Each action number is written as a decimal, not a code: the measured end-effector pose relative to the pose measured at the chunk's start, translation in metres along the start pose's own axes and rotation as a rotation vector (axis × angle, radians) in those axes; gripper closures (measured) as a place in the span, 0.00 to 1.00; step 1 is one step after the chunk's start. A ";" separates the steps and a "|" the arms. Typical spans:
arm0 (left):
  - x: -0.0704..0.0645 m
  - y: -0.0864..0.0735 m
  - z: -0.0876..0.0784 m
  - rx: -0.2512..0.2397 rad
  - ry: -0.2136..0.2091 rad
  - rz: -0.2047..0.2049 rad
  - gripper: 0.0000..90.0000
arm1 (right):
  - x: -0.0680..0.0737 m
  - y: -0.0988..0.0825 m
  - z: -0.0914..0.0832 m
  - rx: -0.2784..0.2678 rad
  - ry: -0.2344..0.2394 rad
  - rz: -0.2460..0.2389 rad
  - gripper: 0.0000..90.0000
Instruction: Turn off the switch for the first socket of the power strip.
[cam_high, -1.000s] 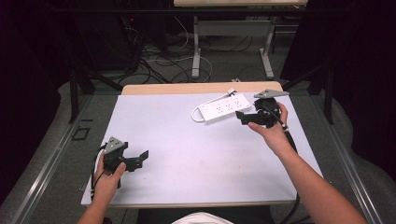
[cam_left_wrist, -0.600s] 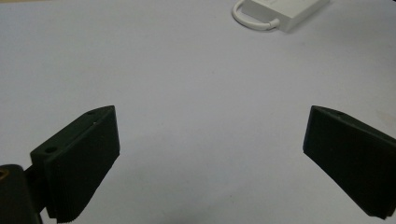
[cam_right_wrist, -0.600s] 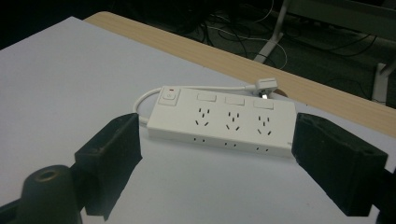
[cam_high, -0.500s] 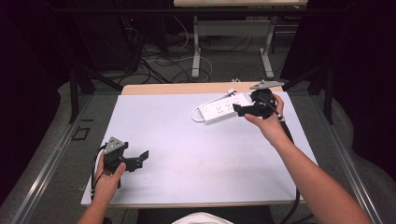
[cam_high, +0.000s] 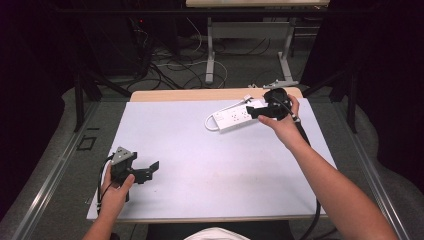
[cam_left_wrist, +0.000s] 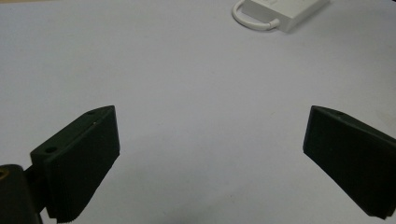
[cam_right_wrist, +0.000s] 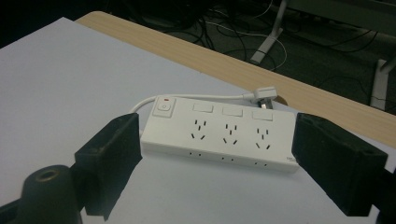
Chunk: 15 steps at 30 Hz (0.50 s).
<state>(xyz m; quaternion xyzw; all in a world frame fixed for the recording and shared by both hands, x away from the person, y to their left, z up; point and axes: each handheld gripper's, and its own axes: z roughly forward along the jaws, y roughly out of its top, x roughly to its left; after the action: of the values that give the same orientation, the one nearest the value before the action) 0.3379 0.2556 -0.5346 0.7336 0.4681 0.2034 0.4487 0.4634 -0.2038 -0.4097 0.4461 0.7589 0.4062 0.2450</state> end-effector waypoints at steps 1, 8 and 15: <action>0.000 0.000 0.000 0.005 0.000 0.002 0.04 | 0.000 0.001 0.001 0.000 0.000 -0.007 0.17; 0.001 0.000 -0.001 0.005 0.001 0.004 0.04 | 0.000 0.009 0.008 0.008 -0.004 -0.007 0.17; 0.001 0.000 -0.001 0.006 -0.001 0.003 0.04 | -0.001 0.015 0.019 0.025 -0.011 -0.003 0.17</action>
<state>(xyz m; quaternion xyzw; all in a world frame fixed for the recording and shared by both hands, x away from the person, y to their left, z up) 0.3378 0.2566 -0.5343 0.7357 0.4675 0.2024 0.4463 0.4846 -0.1931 -0.4073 0.4503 0.7633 0.3939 0.2439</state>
